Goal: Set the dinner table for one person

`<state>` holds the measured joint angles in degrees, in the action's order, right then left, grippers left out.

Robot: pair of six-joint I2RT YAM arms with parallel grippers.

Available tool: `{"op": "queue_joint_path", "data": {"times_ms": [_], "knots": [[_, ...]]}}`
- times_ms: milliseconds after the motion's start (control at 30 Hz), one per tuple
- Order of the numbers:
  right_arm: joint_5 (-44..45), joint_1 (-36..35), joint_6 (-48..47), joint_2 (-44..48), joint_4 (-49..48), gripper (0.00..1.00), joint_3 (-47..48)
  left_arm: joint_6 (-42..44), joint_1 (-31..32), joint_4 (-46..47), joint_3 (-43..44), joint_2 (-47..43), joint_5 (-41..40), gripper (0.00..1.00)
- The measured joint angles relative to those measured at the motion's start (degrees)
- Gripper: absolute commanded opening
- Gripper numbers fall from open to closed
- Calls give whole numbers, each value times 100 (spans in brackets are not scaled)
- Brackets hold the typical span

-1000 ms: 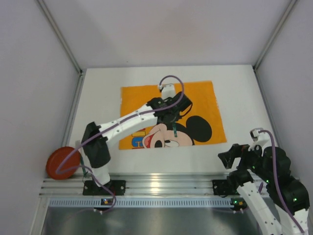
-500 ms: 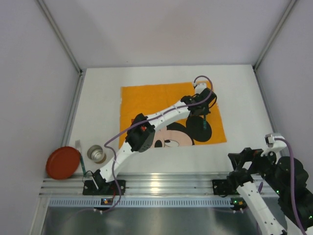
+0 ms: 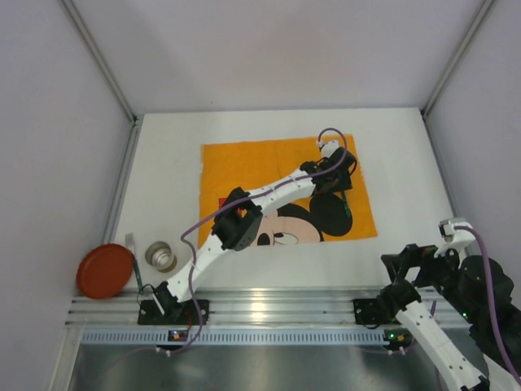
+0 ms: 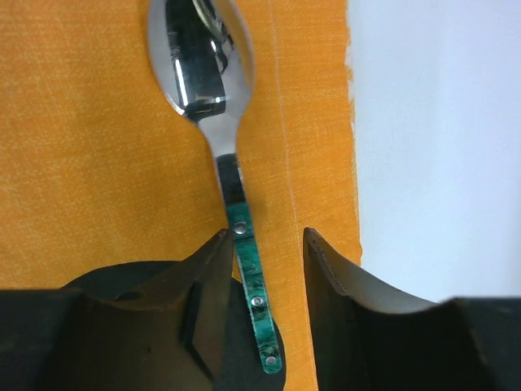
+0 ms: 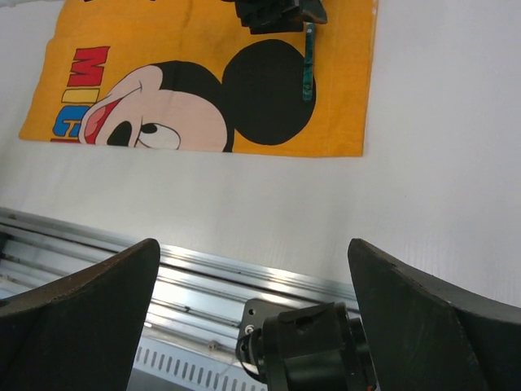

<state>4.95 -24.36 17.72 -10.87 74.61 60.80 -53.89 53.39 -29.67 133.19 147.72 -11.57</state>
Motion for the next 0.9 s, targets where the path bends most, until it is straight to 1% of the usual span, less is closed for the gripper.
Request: {"op": "queue_joint_path", "data": {"times_ms": [200,333,433,467,567,600,667,700,767,800,833,867,900], "knots": [[-72,-61,-17,-168,-2,100,2,55,-39,57,-83,-114,-35,51],[-459,-66,-90,-496,-59,100,122,173,-98,-122,-968,-866,-225,54],[-883,-66,-262,-1014,-356,100,492,315,-197,-391,-1818,-1775,-522,58],[-1001,-66,-350,-1217,-516,100,621,367,-223,-516,-2048,-2103,-658,61],[-1370,-66,-680,-2079,-1176,100,1143,470,-317,-890,-2621,-3154,-1108,67],[-1539,-68,-789,-2509,-1357,100,1467,470,-378,-1032,-2833,-3585,-1281,70],[-1794,-79,-957,-3427,-1604,100,2251,404,-503,-1329,-3204,-4415,-1519,71],[-1884,-81,-1027,-3960,-1757,100,2802,328,-605,-1482,-3407,-4826,-1585,71],[-1917,-92,-1032,-4701,-2243,100,3541,153,-935,-1882,-3790,-5641,-1709,71],[-1779,-98,-933,-4863,-2544,100,3574,26,-1178,-2090,-4022,-6067,-1821,71],[-1558,-101,-752,-4927,-2826,100,3399,-105,-1394,-2323,-4251,-6441,-1930,71],[-1222,-87,-428,-4822,-3200,100,2887,-289,-1633,-2625,-4487,-6819,-2057,70],[-1075,-50,-203,-4732,-3298,100,2376,-481,-1847,-2964,-4734,-7193,-2179,70]]}}
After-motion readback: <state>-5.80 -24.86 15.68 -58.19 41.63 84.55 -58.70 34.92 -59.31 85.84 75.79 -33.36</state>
